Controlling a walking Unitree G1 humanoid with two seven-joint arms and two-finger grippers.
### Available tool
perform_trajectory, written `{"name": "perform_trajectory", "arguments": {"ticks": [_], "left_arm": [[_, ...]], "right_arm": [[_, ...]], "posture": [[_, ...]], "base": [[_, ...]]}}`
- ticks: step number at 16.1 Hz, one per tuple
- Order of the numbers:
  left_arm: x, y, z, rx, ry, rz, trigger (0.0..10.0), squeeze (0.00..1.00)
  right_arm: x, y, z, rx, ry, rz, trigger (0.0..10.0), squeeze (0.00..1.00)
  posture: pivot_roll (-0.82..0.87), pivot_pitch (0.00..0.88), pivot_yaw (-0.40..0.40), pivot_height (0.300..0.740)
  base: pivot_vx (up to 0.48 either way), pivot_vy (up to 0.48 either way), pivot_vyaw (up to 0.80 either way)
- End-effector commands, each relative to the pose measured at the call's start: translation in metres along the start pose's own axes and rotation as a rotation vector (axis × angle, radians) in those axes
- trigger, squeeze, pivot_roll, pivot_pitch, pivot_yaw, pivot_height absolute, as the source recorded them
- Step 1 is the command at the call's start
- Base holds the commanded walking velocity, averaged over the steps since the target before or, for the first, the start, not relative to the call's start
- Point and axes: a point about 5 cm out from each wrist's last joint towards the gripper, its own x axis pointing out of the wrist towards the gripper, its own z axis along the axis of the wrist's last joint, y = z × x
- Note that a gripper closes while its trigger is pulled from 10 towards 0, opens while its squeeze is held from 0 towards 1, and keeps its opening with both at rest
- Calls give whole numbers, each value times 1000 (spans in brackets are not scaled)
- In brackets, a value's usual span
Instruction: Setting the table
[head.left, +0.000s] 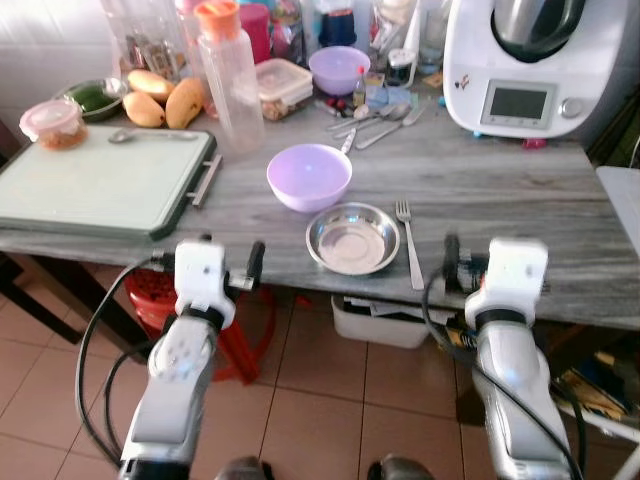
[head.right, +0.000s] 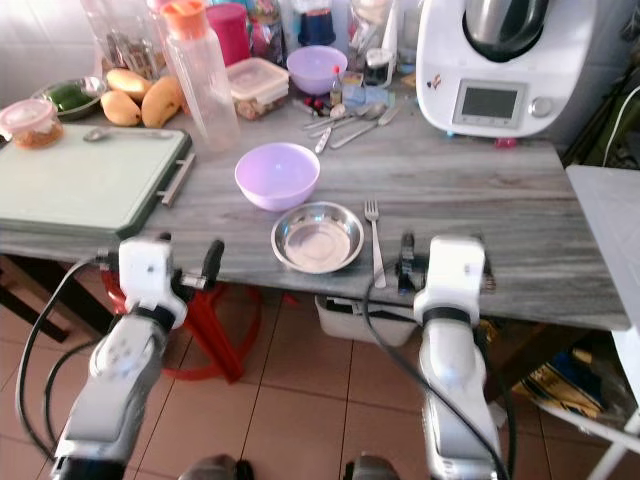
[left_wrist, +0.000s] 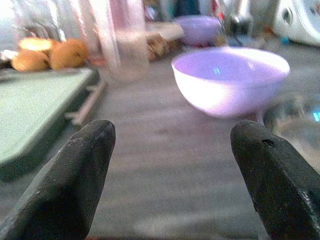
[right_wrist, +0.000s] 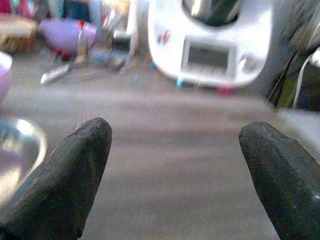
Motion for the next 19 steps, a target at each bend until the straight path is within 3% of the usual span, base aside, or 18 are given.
{"name": "perform_trajectory", "arguments": {"ticks": [1,3,4,6,9,11,14,19], "left_arm": [[2,7,1,11,2,50,10000,0],[4,13,2,18,3,106,10000,0],[0,13,-1,15,11,92,10000,0],[-7,10,-9,-30,37,57,10000,0],[-6,5,-7,-37,32,27,10000,0],[-5,8,-6,-31,34,34,10000,0],[-8,9,-8,-29,46,33,10000,0],[-10,9,-8,-37,48,32,10000,0]], "right_arm": [[1,3,1,-15,-35,45,10000,0],[3,2,3,-7,-51,71,10000,0],[1,1,3,-10,-52,80,10000,0],[-4,0,0,73,-44,71,10000,0],[-5,-4,1,87,-53,58,10000,0],[-8,-3,-8,131,8,57,10000,0],[-8,-2,-9,139,10,72,10000,0],[-4,3,-4,139,-16,111,10000,0]], "posture": [[-21,0,36,740],[-18,0,29,740],[-22,0,30,740],[-25,0,27,740],[-27,0,25,740],[-23,0,26,740],[-20,0,26,740],[-11,0,20,740]], "base": [[0,0,0],[0,0,0],[0,0,0],[0,0,0],[0,0,0],[0,0,-675],[0,0,-800],[0,0,0]]}}
